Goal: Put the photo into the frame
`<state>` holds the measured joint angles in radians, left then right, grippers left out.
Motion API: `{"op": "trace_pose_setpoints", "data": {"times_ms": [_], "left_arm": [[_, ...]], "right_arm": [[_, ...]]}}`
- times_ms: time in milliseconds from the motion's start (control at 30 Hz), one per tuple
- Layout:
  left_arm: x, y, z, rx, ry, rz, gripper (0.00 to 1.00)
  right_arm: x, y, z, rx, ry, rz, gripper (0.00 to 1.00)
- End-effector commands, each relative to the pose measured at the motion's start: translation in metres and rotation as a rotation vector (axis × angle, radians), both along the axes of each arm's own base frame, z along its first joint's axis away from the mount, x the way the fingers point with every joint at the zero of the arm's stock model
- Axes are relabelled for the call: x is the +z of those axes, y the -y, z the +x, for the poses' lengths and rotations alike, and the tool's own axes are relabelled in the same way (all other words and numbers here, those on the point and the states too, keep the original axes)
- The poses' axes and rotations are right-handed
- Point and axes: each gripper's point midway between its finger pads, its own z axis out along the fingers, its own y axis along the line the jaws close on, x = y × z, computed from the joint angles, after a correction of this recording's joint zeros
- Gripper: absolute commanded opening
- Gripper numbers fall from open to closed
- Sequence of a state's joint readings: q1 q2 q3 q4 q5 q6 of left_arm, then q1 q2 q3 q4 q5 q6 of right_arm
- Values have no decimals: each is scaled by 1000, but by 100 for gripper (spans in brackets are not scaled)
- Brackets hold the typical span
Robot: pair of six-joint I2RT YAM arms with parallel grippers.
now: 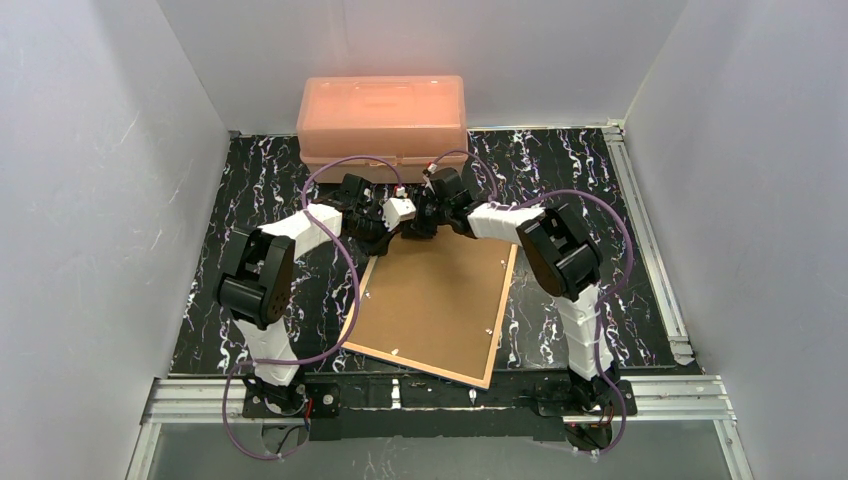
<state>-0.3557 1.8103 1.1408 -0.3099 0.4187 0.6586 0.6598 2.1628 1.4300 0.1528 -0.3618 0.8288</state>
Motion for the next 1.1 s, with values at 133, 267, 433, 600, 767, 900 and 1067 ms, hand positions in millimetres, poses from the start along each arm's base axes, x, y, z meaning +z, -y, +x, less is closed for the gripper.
{"op": "trace_pose_setpoints", "data": {"times_ms": [133,267,433,600,767,900,1067], "left_arm": [[-18,-27,-11,20,-31,111,10],[-17,-26,-13,19,-33,102,10],[-17,-26,-14,17,-35,101,9],[-18,-25,-15,15,-41,100,9],[-17,-25,-16,12,-40,98,9],[-17,-26,-16,13,-42,99,9],[-17,-25,-17,11,-46,97,8]], "right_arm": [[-2,-9,4,-31,33,-33,35],[-10,-7,7,-51,32,-61,17],[-14,-2,10,-78,40,-96,17],[-18,-5,12,-78,33,-90,17],[-19,-6,16,-90,36,-87,18],[-21,-7,20,-99,41,-96,19],[-25,-5,22,-94,46,-124,19]]}}
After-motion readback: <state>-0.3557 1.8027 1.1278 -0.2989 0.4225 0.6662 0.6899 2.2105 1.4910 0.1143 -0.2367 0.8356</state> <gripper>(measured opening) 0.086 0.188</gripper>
